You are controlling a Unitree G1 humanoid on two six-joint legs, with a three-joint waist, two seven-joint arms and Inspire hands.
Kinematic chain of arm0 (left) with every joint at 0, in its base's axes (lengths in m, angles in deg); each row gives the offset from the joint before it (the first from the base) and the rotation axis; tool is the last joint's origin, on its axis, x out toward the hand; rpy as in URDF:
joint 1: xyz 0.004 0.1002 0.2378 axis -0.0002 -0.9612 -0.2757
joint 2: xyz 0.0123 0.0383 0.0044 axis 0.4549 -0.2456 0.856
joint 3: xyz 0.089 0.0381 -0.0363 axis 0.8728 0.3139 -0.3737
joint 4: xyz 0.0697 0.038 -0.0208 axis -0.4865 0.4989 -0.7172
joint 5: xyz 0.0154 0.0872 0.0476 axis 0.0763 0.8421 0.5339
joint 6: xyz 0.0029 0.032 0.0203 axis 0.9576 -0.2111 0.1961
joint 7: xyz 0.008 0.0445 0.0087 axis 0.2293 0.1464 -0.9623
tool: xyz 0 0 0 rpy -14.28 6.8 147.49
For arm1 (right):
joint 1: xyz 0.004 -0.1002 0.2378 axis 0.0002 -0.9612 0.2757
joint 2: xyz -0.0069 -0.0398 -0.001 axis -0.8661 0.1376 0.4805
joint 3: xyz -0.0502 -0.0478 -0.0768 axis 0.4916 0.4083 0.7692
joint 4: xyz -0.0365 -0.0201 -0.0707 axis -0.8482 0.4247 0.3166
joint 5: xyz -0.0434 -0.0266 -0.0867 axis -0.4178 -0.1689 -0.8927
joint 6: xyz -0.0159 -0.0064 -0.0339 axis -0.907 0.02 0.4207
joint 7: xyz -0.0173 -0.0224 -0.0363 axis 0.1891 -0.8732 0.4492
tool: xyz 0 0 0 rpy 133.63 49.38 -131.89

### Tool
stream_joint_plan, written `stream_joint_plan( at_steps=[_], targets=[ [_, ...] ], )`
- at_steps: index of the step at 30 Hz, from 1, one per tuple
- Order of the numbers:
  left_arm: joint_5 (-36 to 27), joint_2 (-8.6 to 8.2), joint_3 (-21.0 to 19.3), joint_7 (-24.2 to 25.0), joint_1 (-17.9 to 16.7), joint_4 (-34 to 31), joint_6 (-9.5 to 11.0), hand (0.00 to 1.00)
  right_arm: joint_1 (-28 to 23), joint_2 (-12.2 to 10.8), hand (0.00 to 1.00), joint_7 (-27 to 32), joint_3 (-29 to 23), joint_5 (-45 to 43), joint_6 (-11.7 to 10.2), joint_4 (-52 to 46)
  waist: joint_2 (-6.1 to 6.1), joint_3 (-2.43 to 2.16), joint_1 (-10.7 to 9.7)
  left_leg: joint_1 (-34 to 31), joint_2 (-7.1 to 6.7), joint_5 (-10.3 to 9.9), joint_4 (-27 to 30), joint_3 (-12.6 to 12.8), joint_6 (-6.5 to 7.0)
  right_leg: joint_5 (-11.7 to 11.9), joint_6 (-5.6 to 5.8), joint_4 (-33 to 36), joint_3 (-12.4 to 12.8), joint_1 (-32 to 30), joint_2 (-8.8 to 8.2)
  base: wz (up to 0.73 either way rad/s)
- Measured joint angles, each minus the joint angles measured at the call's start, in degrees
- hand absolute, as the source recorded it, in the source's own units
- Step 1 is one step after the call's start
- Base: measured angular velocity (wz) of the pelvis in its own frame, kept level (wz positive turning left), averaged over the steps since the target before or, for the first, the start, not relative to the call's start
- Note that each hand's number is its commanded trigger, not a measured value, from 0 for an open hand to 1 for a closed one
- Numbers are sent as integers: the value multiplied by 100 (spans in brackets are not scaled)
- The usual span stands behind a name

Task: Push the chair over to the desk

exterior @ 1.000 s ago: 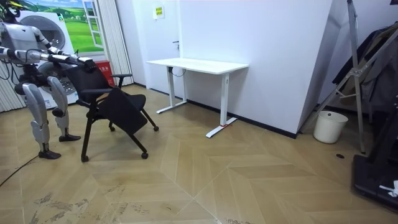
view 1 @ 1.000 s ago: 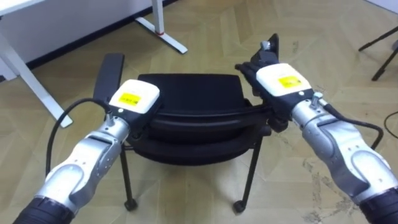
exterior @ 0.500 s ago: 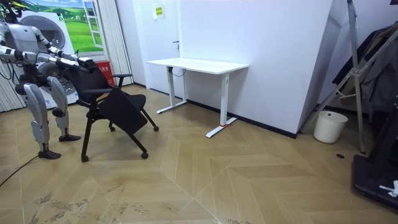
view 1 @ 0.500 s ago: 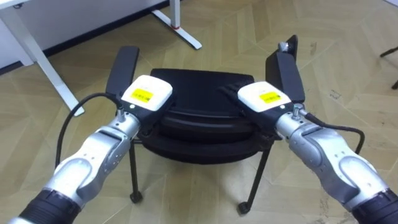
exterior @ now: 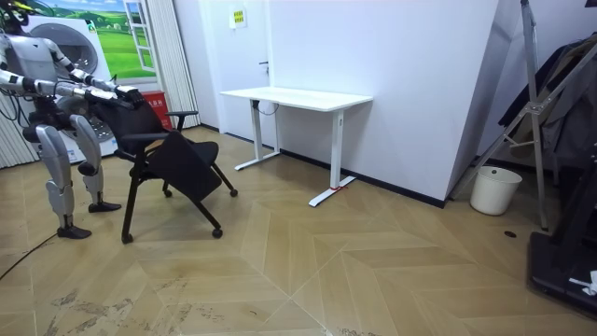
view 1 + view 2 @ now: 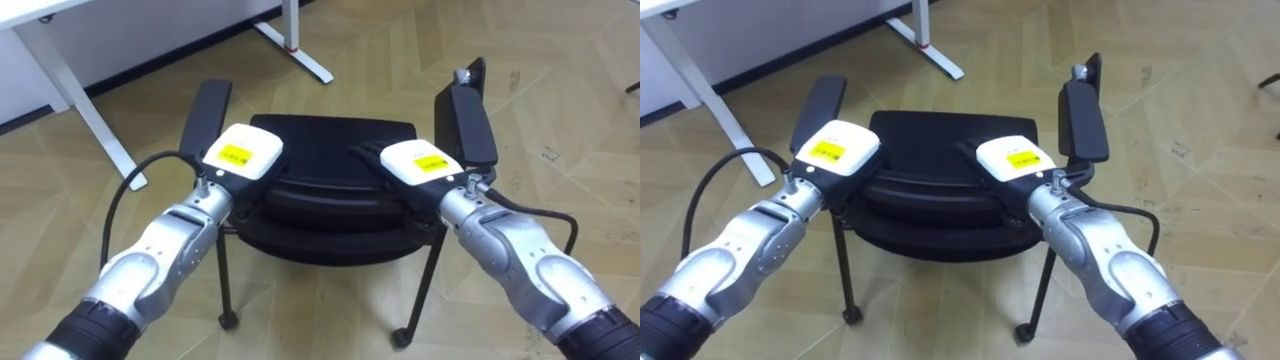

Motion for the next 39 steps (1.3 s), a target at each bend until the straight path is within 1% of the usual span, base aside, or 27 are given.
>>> stream_joint_plan(
  at_steps=[1,3,4,5,6,9,11,12,15,17,19,23,27,31,37,38,39],
  targets=[
    [2,-15,2,2,-1,3,-14,100,2,-1,51,22,0,-7,-3,42,1,0,-13,-7,0,-1,15,-19,-1,0,0,-1,-18,10,0,8],
    [3,-42,9,2,-1,13,-22,100,16,-1,69,118,11,-15,-9,122,12,-4,-14,-11,0,-1,23,-24,-1,0,0,-2,-25,15,0,3],
    [5,-50,14,3,-1,18,-27,100,19,-1,81,139,16,-23,-11,142,15,-6,-14,-9,0,-1,23,-24,-1,0,-1,-2,-25,18,0,0],
    [3,-61,45,0,-1,31,-47,100,20,-4,85,188,29,-35,-17,190,19,-9,-13,5,0,-1,24,-25,-1,1,-1,-2,-25,34,0,0],
    [-2,-73,80,0,-1,42,-73,100,19,-6,100,232,44,-38,-21,230,27,-18,-13,21,-1,-1,24,-24,-1,1,-2,-2,-24,49,0,0],
    [-8,-105,96,0,-3,59,-92,100,20,-8,100,335,53,-28,-25,303,42,-25,-15,31,-1,-1,25,-24,-1,2,-3,-2,-19,57,-1,0],
    [-17,-176,104,10,-4,153,-117,100,22,-26,100,461,80,-14,-62,443,68,-24,-22,115,-3,-1,22,-23,-1,2,-2,-13,-18,138,-1,0],
    [-17,-214,103,25,-3,176,-127,100,18,-27,100,516,78,-43,-61,480,88,-35,-38,116,-3,-1,22,-23,-1,2,-2,-20,-21,144,-1,0],
    [-16,-238,102,30,-12,177,-143,100,12,-29,100,638,78,-167,-70,521,130,-40,-53,107,-2,-1,22,-23,-1,2,-4,-38,-20,144,2,0],
    [-14,-253,102,33,-44,176,-154,100,14,-33,100,718,78,-208,-124,579,169,-65,-73,108,-2,-1,21,-20,-1,2,-4,-40,-18,146,2,0],
    [-14,-252,98,39,-45,176,-155,100,15,-33,100,764,74,-254,-172,609,172,-67,-81,108,-2,-1,22,-20,-1,2,-4,-41,-14,147,2,0],
    [-14,-248,97,81,-44,147,-158,100,14,-48,100,848,72,-298,-196,649,167,-69,-91,103,-3,-1,23,-16,-1,3,-4,-52,-9,147,1,0],
    [-14,-231,96,101,-45,123,-153,100,14,-48,100,883,71,-310,-199,657,166,-69,-94,98,-3,-1,22,-18,-1,4,-6,-69,-10,152,2,0],
    [-20,-232,97,90,-51,142,-133,100,24,-56,100,1030,72,-338,-309,781,160,-68,-90,122,-4,-1,26,-23,-1,4,-6,-80,-13,180,2,0],
    [-18,-232,92,60,-48,152,-119,100,68,-60,100,1085,72,-337,-390,880,144,-57,-95,90,-3,-1,70,-48,-1,6,-9,-79,-33,182,1,2],
    [-7,-231,84,38,-46,152,-114,100,72,-59,100,1107,71,-339,-399,886,133,-50,-112,74,-4,-1,81,-74,-1,6,-9,-78,-58,180,2,10],
    [4,-237,70,6,-37,167,-99,100,80,-59,100,1148,67,-338,-429,920,110,-32,-126,54,0,-2,118,-84,-2,6,-10,-77,-80,184,5,10]
  ],
)
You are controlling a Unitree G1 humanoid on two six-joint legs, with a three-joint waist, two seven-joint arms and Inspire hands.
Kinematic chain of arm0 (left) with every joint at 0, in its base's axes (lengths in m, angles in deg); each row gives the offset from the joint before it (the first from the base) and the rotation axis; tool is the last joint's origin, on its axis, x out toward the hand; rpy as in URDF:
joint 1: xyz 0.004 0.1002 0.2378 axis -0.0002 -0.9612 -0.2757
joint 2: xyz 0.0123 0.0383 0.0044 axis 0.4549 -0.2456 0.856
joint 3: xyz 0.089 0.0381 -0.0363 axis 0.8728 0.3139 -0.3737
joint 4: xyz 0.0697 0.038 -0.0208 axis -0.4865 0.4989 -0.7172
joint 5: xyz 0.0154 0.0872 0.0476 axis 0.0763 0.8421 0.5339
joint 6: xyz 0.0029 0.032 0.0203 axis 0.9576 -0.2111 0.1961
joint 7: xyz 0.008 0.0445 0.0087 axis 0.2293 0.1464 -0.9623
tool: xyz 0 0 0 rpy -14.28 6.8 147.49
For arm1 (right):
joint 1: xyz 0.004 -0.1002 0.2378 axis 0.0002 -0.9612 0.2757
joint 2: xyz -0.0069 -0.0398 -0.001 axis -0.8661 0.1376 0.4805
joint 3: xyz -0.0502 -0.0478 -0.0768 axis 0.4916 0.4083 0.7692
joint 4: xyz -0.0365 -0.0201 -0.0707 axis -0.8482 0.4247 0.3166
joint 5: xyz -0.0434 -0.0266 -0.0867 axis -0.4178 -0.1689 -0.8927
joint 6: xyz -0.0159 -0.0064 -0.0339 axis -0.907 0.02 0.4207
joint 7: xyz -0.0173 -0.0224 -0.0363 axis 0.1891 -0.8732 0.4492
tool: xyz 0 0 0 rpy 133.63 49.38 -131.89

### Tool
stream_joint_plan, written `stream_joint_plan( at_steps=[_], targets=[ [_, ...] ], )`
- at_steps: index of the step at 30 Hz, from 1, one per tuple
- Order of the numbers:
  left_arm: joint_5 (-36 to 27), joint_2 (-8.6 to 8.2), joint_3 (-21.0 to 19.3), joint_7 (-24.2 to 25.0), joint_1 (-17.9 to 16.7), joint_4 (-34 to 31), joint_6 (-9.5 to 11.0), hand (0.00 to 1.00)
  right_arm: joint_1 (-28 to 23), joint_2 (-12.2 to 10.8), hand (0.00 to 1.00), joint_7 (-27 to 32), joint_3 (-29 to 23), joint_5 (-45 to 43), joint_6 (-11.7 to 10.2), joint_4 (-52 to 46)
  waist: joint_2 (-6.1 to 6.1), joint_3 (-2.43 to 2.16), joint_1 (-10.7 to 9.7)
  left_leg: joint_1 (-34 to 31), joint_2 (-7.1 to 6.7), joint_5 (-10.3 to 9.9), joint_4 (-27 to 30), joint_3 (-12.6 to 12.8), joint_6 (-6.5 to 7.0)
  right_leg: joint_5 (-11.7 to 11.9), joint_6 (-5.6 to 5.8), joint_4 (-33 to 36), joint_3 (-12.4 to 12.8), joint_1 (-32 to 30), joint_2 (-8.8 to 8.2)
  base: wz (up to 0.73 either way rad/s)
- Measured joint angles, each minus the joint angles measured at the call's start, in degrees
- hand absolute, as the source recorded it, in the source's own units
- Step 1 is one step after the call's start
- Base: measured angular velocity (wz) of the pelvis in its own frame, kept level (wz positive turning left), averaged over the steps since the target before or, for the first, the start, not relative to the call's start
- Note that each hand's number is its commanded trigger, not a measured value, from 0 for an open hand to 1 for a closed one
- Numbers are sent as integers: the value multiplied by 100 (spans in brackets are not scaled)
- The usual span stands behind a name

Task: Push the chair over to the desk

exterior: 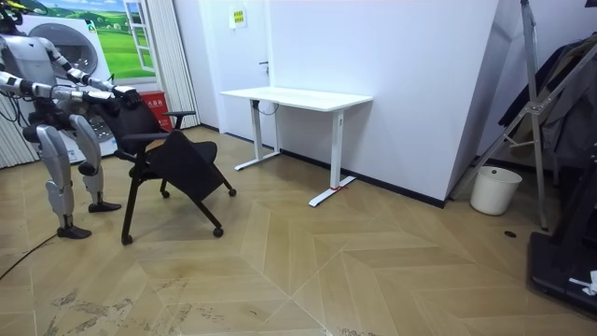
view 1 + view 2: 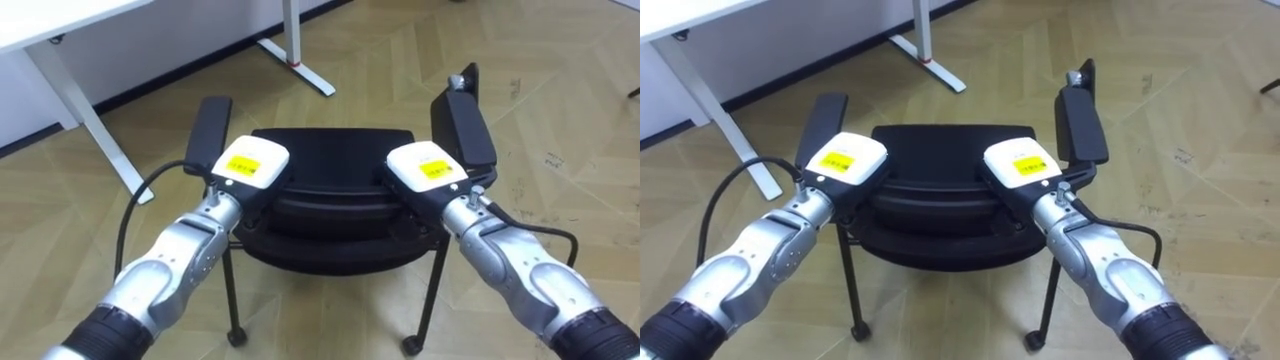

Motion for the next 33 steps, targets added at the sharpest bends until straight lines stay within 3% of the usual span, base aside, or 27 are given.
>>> stream_joint_plan(
  at_steps=[4,7,9,10,12,14,15,16,18,19,20,22,23,25,26,27,29,30,31,32,33],
  targets=[
    [6,-53,-25,-66,133,160,79,100,31,-31,100,138,-62,-3,-72,153,-49,39,-10,-154,26,-6,188,-8,-4,7,-13,20,-98,-21,7,13],
    [38,-171,-76,-210,434,582,205,100,217,-119,100,312,-96,-33,-141,483,-119,147,2,-421,86,-48,683,26,-44,-83,-75,271,-170,-109,8,16],
    [109,-253,-147,-287,670,941,313,100,415,-262,100,455,-112,-45,-218,877,-167,181,-29,-747,174,-107,1232,41,-53,-229,-148,562,-286,-240,35,34],
    [114,-303,-148,-320,843,1166,349,100,521,-341,100,573,-130,-45,-249,1110,-199,215,-60,-967,251,-119,1614,84,-49,-360,-193,781,-392,-344,48,49],
    [115,-398,-147,-380,1056,1471,418,100,644,-409,100,623,-169,-47,-258,1349,-236,232,-105,-1319,418,-117,2231,243,-48,-664,-284,1117,-498,-485,72,47],
    [110,-507,-139,-445,1118,1676,440,100,684,-410,100,660,-169,-24,-272,1516,-162,249,-117,-1742,730,-100,3193,291,-27,-965,-396,1577,-529,-574,187,20],
    [108,-530,-139,-465,1115,1720,449,100,680,-417,100,665,-169,-25,-272,1542,-153,253,-68,-1793,797,-82,3349,316,1,-1030,-432,1702,-542,-579,208,0],
    [106,-565,-138,-567,1110,1830,489,100,671,-420,100,671,-164,-39,-277,1580,-139,256,15,-1883,883,-21,3603,340,25,-1148,-530,1920,-546,-600,220,14],
    [49,-630,-160,-706,1155,2004,507,100,711,-418,100,756,-132,-35,-325,1674,-185,275,44,-2370,945,354,4243,191,141,-1276,-647,2218,-599,-622,237,20],
    [13,-633,-159,-747,1157,2044,526,100,724,-414,100,775,-113,-35,-329,1683,-175,262,76,-2465,918,342,4247,208,132,-1302,-674,2263,-605,-648,235,6],
    [-61,-634,-167,-804,1197,2124,562,100,780,-398,100,794,-93,-48,-331,1682,-119,257,105,-2648,813,282,4067,338,207,-1362,-725,2372,-605,-727,233,-8],
    [-121,-628,-168,-825,1233,2145,566,100,838,-398,100,808,-86,-72,-331,1703,-113,260,217,-2788,593,291,3472,547,196,-1454,-787,2550,-604,-852,163,-28],
    [-121,-628,-168,-848,1234,2141,584,100,836,-399,100,849,-85,-72,-331,1725,-123,259,275,-2793,454,320,2962,676,204,-1563,-765,2598,-607,-860,157,-24],
    [-115,-628,-166,-920,1246,2161,625,100,826,-399,100,990,-87,-73,-332,1784,-119,260,324,-2788,304,307,2399,733,231,-1653,-699,2612,-661,-847,147,-19],
    [-115,-610,-166,-962,1276,2157,655,100,836,-409,100,1096,-90,-69,-332,1814,-141,242,427,-2761,325,291,2268,718,254,-1699,-639,2611,-741,-854,81,-48],
    [-110,-578,-164,-1009,1285,2136,683,100,844,-440,100,1203,-94,-85,-332,1878,-201,195,487,-2706,346,237,2254,664,298,-1756,-530,2608,-967,-834,-113,-52],
    [-110,-444,-154,-1046,1313,2094,767,100,897,-571,100,1353,-113,-114,-324,1999,-296,147,597,-2511,402,241,2208,675,299,-1832,-376,2604,-1242,-691,-353,-33],
    [-108,-408,-123,-1043,1415,2120,783,100,913,-626,100,1429,-151,-105,-310,2047,-424,158,609,-2439,361,186,2261,810,371,-1836,-319,2721,-1294,-616,-529,-10],
    [-105,-390,-110,-1047,1442,2117,791,100,912,-632,100,1446,-152,-84,-310,2057,-518,149,617,-2424,260,97,2309,840,444,-1857,-244,2865,-1302,-632,-662,11],
    [-105,-369,-88,-1066,1522,2122,808,100,943,-633,100,1466,-171,-69,-307,2067,-674,152,578,-2400,46,-118,2463,799,494,-1915,-163,3377,-1297,-748,-890,9],
    [-107,-406,-96,-1138,1619,2204,800,100,1057,-630,100,1468,-178,-66,-281,2120,-654,202,552,-2408,-62,-295,2715,657,562,-1588,-203,4373,-1098,-1101,-1095,4]
  ],
)
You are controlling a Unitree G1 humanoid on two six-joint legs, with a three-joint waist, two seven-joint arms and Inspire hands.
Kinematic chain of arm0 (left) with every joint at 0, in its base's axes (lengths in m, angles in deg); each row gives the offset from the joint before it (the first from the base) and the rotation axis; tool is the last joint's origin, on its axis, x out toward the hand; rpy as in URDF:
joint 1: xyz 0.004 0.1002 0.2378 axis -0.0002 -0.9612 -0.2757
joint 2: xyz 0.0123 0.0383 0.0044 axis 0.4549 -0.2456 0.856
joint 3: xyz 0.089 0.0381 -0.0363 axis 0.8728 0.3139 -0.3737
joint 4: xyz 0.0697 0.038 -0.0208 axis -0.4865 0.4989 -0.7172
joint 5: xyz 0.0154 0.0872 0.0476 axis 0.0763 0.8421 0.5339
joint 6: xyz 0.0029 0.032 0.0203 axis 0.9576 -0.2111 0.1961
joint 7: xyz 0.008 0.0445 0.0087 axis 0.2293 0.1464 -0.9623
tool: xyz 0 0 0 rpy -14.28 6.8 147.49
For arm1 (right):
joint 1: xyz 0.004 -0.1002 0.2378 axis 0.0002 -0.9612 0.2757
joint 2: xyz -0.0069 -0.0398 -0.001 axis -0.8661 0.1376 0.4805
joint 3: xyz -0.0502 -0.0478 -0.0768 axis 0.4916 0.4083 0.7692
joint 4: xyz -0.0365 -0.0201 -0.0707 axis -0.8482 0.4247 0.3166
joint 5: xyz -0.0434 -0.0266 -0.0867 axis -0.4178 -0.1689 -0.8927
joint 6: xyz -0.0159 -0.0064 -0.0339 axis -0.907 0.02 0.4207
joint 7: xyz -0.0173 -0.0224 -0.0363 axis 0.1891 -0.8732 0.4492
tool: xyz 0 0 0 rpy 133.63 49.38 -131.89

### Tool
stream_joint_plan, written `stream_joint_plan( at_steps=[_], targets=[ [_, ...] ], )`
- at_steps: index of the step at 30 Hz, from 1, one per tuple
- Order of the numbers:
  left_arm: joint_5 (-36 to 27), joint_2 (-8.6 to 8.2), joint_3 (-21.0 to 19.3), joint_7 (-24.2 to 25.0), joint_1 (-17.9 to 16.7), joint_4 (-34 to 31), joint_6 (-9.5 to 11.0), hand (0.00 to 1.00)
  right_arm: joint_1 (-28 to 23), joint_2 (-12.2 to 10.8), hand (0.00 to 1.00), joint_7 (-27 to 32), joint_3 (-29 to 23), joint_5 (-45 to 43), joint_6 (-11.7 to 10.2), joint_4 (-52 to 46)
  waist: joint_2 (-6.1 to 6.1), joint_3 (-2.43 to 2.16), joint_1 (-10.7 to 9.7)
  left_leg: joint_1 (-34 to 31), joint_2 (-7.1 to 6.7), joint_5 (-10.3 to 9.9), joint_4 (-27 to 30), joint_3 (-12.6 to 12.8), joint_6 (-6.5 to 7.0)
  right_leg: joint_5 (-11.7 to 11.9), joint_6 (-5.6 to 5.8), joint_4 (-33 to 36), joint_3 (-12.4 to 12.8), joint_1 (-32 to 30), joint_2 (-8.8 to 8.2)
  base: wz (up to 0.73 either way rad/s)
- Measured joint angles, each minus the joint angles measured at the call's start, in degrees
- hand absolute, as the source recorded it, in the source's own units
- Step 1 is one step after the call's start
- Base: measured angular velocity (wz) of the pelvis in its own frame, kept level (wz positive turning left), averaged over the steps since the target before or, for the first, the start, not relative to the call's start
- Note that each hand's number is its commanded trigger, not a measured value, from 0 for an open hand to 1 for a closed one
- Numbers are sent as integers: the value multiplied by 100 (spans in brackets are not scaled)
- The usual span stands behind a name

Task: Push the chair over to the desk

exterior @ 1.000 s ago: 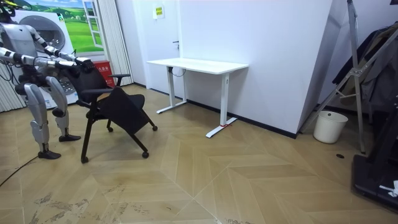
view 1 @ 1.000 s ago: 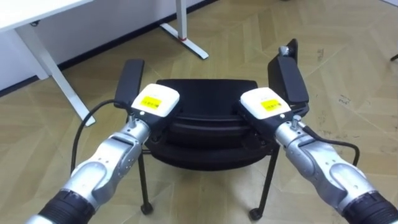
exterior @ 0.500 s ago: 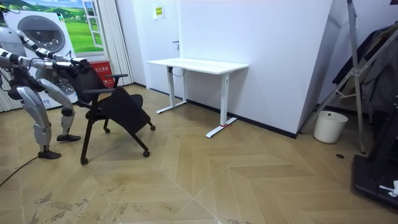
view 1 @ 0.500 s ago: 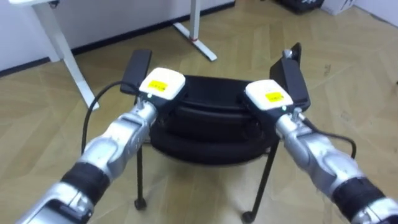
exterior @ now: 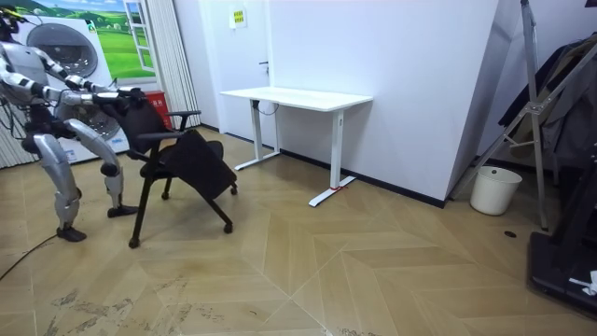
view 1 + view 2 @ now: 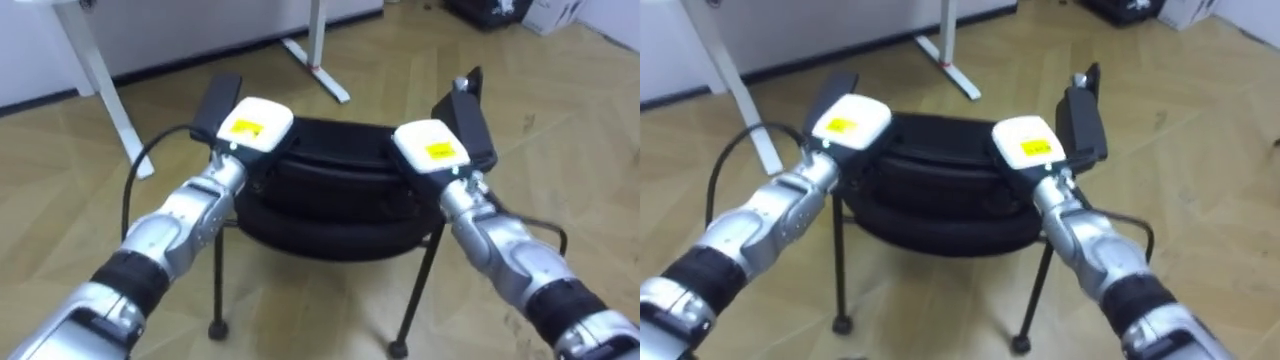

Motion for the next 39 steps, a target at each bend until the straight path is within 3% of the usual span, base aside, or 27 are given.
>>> stream_joint_plan(
  at_steps=[1,2,4,6,9,12,13,14,15,17,18,19,21,22,24,25,27,28,30,31,32,34,36,39],
  targets=[
    [0,-30,-8,-37,40,90,-5,100,38,-5,100,0,-1,-9,33,18,80,53,0,23,-18,-80,119,-87,16,315,-4,446,183,-198,-47,-10],
    [-8,-79,-13,-120,75,210,1,100,76,-23,100,-2,-1,-12,52,68,241,143,-8,112,-19,-246,293,-250,17,1114,-25,1181,516,-608,-54,-6],
    [-9,-80,-11,-237,81,302,63,100,46,-33,100,3,-1,0,53,57,294,146,-81,180,-45,-412,385,-422,29,1906,41,1867,826,-1093,-24,14],
    [-23,-82,-4,-365,204,489,91,100,95,-54,100,30,2,8,55,52,387,149,-87,200,-38,-582,501,-644,-21,1716,75,2268,853,-1782,123,16],
    [-115,-66,4,-404,250,556,91,100,121,-64,100,34,31,-26,55,12,440,153,-159,272,-51,-790,657,-855,-112,1490,91,1829,718,-2188,146,27],
    [-247,-40,44,-422,225,625,102,100,123,-82,100,73,89,-89,54,13,495,174,-189,475,71,-1147,901,-986,-310,1423,136,395,828,-2329,169,29],
    [-345,-20,92,-437,217,632,103,100,126,-82,100,114,90,-188,44,9,493,175,-211,540,89,-1270,976,-1067,-427,1452,185,-499,984,-2202,175,36],
    [-428,-8,113,-485,200,645,109,100,141,-73,100,149,91,-267,29,-18,520,179,-231,612,148,-1405,1077,-1161,-563,1653,203,-976,1005,-2043,173,34],
    [-489,-15,98,-567,151,647,82,100,188,-74,100,150,106,-349,30,-20,562,162,-165,643,333,-1532,1184,-1204,-714,1523,-46,-912,858,-1965,327,19],
    [-497,-11,88,-656,169,621,55,100,304,-36,100,149,106,-370,27,-4,652,98,-107,631,632,-1575,1114,-1153,-776,1355,-297,-834,603,-1968,388,9],
    [-498,-14,88,-669,193,603,19,100,350,-26,100,149,106,-373,27,10,647,92,-109,633,716,-1575,1063,-1133,-779,1303,-351,-832,551,-1966,415,18],
    [-498,-34,88,-670,247,602,-32,100,425,-22,100,149,102,-378,27,57,579,128,-110,676,813,-1564,921,-1109,-800,1223,-423,-834,499,-1957,460,17],
    [-498,-57,81,-669,317,591,-86,100,485,1,100,150,91,-380,28,59,588,109,-115,734,906,-1493,690,-1116,-951,1102,-497,-837,403,-1938,514,12],
    [-506,-95,81,-669,325,591,-121,100,497,-2,100,150,92,-381,31,65,567,108,-71,851,930,-1435,503,-1151,-1068,1036,-537,-859,427,-1895,643,0],
    [-507,-99,81,-669,319,590,-129,100,498,-16,100,147,93,-402,31,65,540,116,-18,979,998,-1402,393,-1238,-1031,918,-627,-866,476,-1816,833,4],
    [-507,-79,81,-668,350,584,-130,100,510,-26,100,147,72,-417,36,61,537,109,-19,953,1041,-1286,553,-1266,-1029,795,-686,-796,479,-1791,861,27],
    [-502,-99,114,-661,380,586,-171,100,510,-32,100,144,59,-408,43,78,459,121,-75,655,1104,-841,1266,-1260,-871,638,-762,-700,445,-1700,884,31],
    [-502,-117,136,-651,362,599,-210,100,496,-59,100,130,70,-391,42,111,382,131,-48,424,1128,-378,1777,-1259,-762,550,-798,-671,448,-1594,900,10],
    [-490,-114,141,-656,295,612,-242,100,474,-163,100,120,70,-385,30,246,289,166,60,-82,1224,859,2640,-1286,-602,371,-871,-667,405,-1335,949,2],
    [-490,-104,146,-655,282,613,-249,100,473,-197,100,121,71,-385,30,279,264,167,77,-196,1244,1217,2791,-1293,-591,335,-893,-666,388,-1283,953,8],
    [-490,-84,156,-648,269,621,-251,100,472,-239,100,121,72,-384,30,312,205,188,84,-414,1265,1975,3038,-1331,-572,252,-914,-667,368,-1171,965,10],
    [-490,-63,159,-656,223,623,-251,100,472,-268,100,117,92,-382,30,328,126,232,109,-667,1252,2586,3264,-1352,-531,201,-1011,-666,317,-1050,968,15],
    [-491,-86,156,-660,208,604,-287,100,501,-264,100,116,98,-382,32,349,157,234,173,-960,1119,2460,3528,-1002,-413,98,-1132,-590,274,-961,931,-12],
    [-485,-127,159,-667,139,600,-339,100,509,-264,100,110,128,-342,34,412,171,251,269,-1029,892,2075,3260,-662,-355,-1,-1121,-576,279,-853,941,-11]
  ],
)
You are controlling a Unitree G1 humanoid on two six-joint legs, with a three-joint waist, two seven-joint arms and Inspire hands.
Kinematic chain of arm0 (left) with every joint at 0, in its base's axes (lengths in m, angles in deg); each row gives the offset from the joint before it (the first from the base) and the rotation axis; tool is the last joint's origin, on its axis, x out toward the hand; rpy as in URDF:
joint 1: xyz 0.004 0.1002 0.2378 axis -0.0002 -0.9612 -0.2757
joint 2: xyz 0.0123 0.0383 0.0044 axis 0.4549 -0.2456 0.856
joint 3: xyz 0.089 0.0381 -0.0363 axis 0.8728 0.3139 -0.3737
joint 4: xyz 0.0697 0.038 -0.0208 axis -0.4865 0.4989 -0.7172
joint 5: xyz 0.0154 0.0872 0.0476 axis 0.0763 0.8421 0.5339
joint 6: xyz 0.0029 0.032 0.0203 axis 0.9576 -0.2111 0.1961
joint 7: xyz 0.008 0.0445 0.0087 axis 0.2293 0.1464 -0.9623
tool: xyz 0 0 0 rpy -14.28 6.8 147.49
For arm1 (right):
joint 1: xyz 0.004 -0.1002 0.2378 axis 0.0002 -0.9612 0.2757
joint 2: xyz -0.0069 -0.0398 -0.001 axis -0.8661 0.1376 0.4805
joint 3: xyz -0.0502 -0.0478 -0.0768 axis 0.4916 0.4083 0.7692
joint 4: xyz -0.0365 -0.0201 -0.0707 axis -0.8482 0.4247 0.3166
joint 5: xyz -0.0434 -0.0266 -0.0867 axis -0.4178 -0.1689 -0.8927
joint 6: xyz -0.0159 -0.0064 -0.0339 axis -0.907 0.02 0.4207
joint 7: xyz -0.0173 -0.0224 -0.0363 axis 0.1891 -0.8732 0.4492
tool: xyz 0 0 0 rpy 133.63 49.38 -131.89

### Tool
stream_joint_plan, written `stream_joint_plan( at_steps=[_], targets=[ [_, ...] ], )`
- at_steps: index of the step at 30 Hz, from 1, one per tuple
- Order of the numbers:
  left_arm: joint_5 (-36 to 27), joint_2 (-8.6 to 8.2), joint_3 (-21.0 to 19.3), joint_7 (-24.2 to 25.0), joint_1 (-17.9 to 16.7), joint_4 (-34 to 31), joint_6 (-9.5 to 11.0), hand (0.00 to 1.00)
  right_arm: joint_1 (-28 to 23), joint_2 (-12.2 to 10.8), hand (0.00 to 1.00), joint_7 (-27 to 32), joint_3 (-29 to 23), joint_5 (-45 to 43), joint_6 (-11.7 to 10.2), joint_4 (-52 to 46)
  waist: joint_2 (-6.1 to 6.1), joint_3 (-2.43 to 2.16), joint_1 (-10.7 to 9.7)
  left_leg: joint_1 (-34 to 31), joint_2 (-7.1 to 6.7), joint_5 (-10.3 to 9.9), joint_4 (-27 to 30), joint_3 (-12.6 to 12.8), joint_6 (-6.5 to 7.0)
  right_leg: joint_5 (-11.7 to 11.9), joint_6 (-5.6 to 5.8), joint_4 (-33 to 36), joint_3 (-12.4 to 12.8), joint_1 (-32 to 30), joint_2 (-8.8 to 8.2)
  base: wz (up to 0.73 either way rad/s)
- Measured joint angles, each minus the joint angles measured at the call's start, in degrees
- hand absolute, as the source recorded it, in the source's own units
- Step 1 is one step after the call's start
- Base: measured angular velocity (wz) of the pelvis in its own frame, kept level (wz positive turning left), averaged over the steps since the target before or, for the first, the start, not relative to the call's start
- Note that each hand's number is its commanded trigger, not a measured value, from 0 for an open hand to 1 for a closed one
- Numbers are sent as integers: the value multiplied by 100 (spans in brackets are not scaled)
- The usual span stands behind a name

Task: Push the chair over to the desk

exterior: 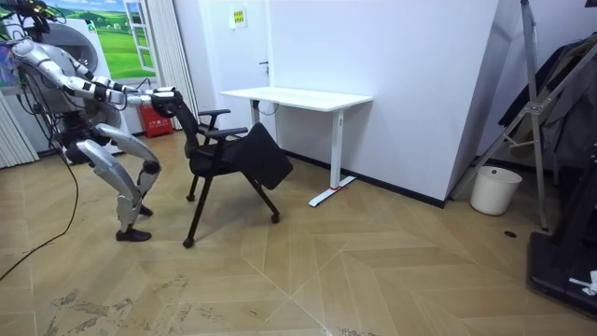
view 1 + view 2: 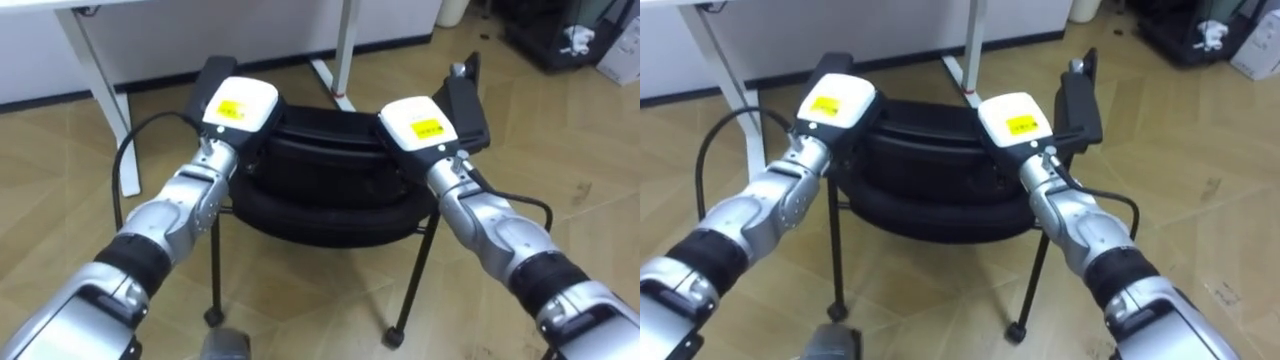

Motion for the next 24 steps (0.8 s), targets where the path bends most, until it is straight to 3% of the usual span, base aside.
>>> stream_joint_plan(
  at_steps=[2,3,4,5,8,10,14,16,21,22,23,24],
  targets=[
    [-5,17,30,-98,-22,3,-15,100,18,35,100,22,112,113,15,-23,-18,-11,-44,95,-160,-597,-860,188,-137,-18,20,-92,-52,75,-21,14],
    [-5,11,32,-115,-30,-6,-22,100,17,33,100,31,135,122,38,-38,-22,-14,-53,137,-186,-695,-1083,235,-138,-23,30,-118,-60,84,-25,18],
    [-5,-5,33,-151,-28,-8,-39,100,18,16,100,34,169,134,77,-94,9,-6,-89,200,-300,-836,-1531,245,-157,-32,53,-187,-106,94,-33,23],
    [-2,-12,29,-203,-1,-8,-53,100,20,39,100,52,168,133,111,-151,-7,-25,-137,269,-342,-934,-2046,317,-178,-12,90,-293,-177,91,-35,26],
    [11,-53,-34,-229,56,-7,-138,100,89,28,100,110,183,111,202,-168,30,-26,-184,534,-441,-938,-3363,600,-195,-10,95,-383,-255,88,-34,14],
    [13,-71,-38,-243,88,-13,-197,100,135,29,100,152,198,118,233,-141,35,-34,-183,621,-554,-938,-3781,729,-193,-54,116,-383,-272,97,-26,4],
    [13,-61,-77,-235,99,-146,-336,100,251,34,100,175,237,114,303,-138,25,-36,-174,680,-724,-1017,-3982,793,-56,-154,217,-434,-271,111,-80,4],
    [47,-50,-148,-226,-16,-299,-398,100,258,36,100,226,279,111,314,-140,16,-44,-154,707,-721,-1084,-3976,851,34,-215,248,-476,-279,174,-83,5],
    [149,-37,-223,-169,-250,-602,-537,100,252,40,100,283,439,167,334,-109,-145,-78,-6,1033,-827,-1292,-4126,1077,134,-328,282,-683,-431,577,-197,12],
    [201,-29,-267,-162,-299,-716,-575,100,251,31,100,286,480,189,334,-99,-189,-84,107,1136,-821,-1408,-4141,1150,157,-351,353,-748,-678,728,-295,-7],
    [211,-15,-283,-181,-386,-749,-599,100,286,15,100,293,534,196,345,-66,-198,-96,192,1176,-826,-1545,-4063,1160,144,-353,630,-520,-1043,793,-468,-5],
    [211,-17,-294,-196,-416,-735,-600,100,311,5,100,306,576,201,363,-37,-180,-94,200,1178,-825,-1598,-3974,1152,147,-290,793,-242,-1258,782,-602,21]
  ],
)
